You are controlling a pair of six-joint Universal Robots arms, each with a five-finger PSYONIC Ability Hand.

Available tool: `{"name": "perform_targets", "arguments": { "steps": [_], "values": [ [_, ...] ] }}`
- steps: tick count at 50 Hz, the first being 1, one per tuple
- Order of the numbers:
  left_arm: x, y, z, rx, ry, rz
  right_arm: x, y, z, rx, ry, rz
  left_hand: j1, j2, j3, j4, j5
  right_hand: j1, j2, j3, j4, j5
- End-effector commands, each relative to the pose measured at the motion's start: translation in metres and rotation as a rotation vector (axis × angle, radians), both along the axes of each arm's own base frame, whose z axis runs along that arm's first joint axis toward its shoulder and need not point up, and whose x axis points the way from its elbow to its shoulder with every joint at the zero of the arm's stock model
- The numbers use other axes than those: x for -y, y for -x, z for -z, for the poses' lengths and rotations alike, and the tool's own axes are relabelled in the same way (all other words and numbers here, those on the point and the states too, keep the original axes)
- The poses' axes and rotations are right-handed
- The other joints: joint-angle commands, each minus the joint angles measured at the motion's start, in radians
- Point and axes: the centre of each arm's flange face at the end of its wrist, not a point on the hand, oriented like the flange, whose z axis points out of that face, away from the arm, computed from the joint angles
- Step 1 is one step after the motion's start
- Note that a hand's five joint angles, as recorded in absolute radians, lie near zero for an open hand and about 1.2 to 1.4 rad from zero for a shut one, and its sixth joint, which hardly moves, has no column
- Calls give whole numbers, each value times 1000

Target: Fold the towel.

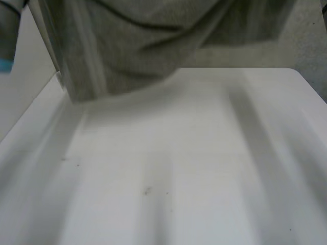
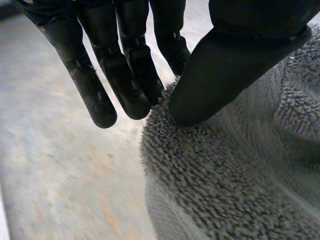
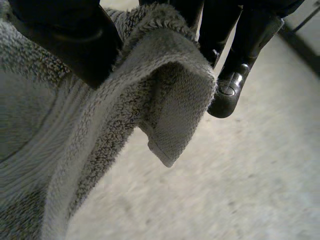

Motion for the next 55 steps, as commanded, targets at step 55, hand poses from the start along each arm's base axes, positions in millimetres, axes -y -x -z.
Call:
{"name": "perform_targets", "arguments": {
  "steps": [55],
  "values": [
    [-159, -96, 227, 301, -975, -39, -126, 98, 209, -760, -1188, 191, 215, 179, 180, 178, 201, 81, 84, 80, 63, 72]
  ]
}}
